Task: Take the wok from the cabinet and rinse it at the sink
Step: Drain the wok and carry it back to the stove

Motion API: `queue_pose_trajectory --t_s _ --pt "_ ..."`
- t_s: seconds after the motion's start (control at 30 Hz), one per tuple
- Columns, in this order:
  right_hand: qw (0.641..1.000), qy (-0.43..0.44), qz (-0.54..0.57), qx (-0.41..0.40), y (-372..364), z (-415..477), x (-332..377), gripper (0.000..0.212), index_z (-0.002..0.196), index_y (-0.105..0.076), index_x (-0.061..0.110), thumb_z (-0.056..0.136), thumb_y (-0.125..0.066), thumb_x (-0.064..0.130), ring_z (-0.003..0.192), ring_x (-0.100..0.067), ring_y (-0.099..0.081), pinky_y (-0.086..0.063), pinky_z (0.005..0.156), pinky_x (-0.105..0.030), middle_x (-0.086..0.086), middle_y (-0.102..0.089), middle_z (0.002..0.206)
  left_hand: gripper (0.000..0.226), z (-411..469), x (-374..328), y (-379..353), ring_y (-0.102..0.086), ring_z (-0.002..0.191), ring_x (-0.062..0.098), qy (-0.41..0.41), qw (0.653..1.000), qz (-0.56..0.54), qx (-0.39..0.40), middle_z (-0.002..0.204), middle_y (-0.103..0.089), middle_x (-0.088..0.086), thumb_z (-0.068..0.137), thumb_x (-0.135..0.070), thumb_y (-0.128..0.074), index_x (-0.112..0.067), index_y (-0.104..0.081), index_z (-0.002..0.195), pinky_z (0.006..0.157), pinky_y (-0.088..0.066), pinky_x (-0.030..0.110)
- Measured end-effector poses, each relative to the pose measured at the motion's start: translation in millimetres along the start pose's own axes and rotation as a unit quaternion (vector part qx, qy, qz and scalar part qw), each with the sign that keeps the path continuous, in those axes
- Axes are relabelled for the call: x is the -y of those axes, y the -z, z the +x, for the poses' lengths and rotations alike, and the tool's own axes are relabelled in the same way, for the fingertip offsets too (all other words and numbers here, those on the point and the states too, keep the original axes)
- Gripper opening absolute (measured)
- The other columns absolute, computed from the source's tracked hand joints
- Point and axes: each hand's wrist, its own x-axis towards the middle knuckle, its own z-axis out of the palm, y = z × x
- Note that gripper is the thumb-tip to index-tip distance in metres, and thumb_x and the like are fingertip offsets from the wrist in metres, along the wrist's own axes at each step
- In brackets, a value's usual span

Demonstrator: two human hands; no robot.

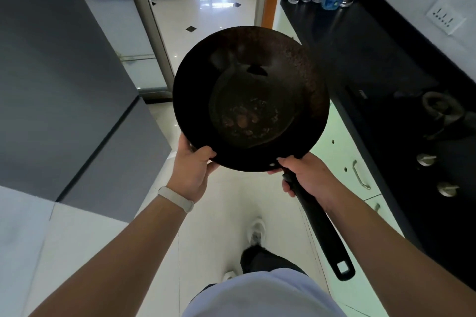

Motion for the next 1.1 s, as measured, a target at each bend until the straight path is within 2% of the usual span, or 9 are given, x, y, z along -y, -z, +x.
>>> queue_pose_trajectory --t_s 0.17,0.37,0.67,0.83,0.97,1.1 --pt "0.999 -0.025 0.035 0.012 5.7 66.5 12.4 0.017 0.105 -0.064 0.001 0.100 -0.051 0.011 0.042 -0.018 -0.053 -0.043 0.040 -0.025 -0.014 -0.077 0.087 0.074 63.8 -4.9 -9.5 -0.060 0.125 0.032 0.017 1.000 0.000 -0.010 0.142 -0.056 0.006 0.092 0.020 -0.044 -0.028 -0.046 0.148 0.087 -0.063 0.041" --pt "0.998 -0.026 0.034 0.036 29.3 166.9 61.8 0.018 0.103 -0.063 -0.002 0.100 -0.049 0.008 0.042 -0.017 -0.052 -0.043 0.039 -0.026 -0.019 -0.076 0.090 0.072 155.9 -32.3 -43.2 -0.061 0.123 0.030 0.023 0.998 0.013 -0.049 0.140 -0.058 0.003 0.093 0.018 -0.045 -0.029 -0.045 0.148 0.094 -0.060 0.048" --pt "0.997 -0.016 0.049 0.053 71.2 273.8 128.5 0.019 0.103 -0.062 -0.004 0.101 -0.050 0.010 0.042 -0.016 -0.054 -0.043 0.040 -0.026 -0.016 -0.077 0.086 0.074 270.9 -67.7 -91.5 -0.064 0.119 0.032 0.006 0.998 0.002 -0.069 0.135 -0.060 0.005 0.092 0.018 -0.045 -0.025 -0.043 0.151 0.079 -0.063 0.037" --pt "0.998 -0.015 0.048 0.038 78.7 314.2 152.6 0.018 0.105 -0.063 0.001 0.101 -0.051 0.014 0.046 -0.014 -0.057 -0.046 0.042 -0.027 -0.014 -0.079 0.089 0.073 325.5 -86.0 -105.8 -0.062 0.119 0.032 -0.003 0.998 0.032 -0.046 0.134 -0.060 0.005 0.092 0.018 -0.044 -0.029 -0.046 0.147 0.083 -0.063 0.040" --pt "0.997 -0.024 0.075 0.010 77.8 344.4 165.0 0.020 0.107 -0.063 -0.001 0.101 -0.050 0.013 0.045 -0.015 -0.056 -0.046 0.041 -0.027 -0.013 -0.079 0.087 0.076 370.8 -96.6 -111.1 -0.062 0.120 0.034 0.006 0.999 0.043 -0.006 0.139 -0.058 0.009 0.093 0.018 -0.044 -0.029 -0.040 0.152 0.081 -0.064 0.037" --pt "0.996 -0.034 0.080 -0.027 71.2 384.6 182.5 0.019 0.107 -0.062 -0.001 0.101 -0.050 0.013 0.047 -0.017 -0.055 -0.045 0.041 -0.027 -0.012 -0.078 0.086 0.072 427.4 -107.6 -112.8 -0.063 0.121 0.035 0.017 0.998 0.052 0.021 0.138 -0.059 0.010 0.093 0.019 -0.043 -0.031 -0.046 0.145 0.084 -0.064 0.040"
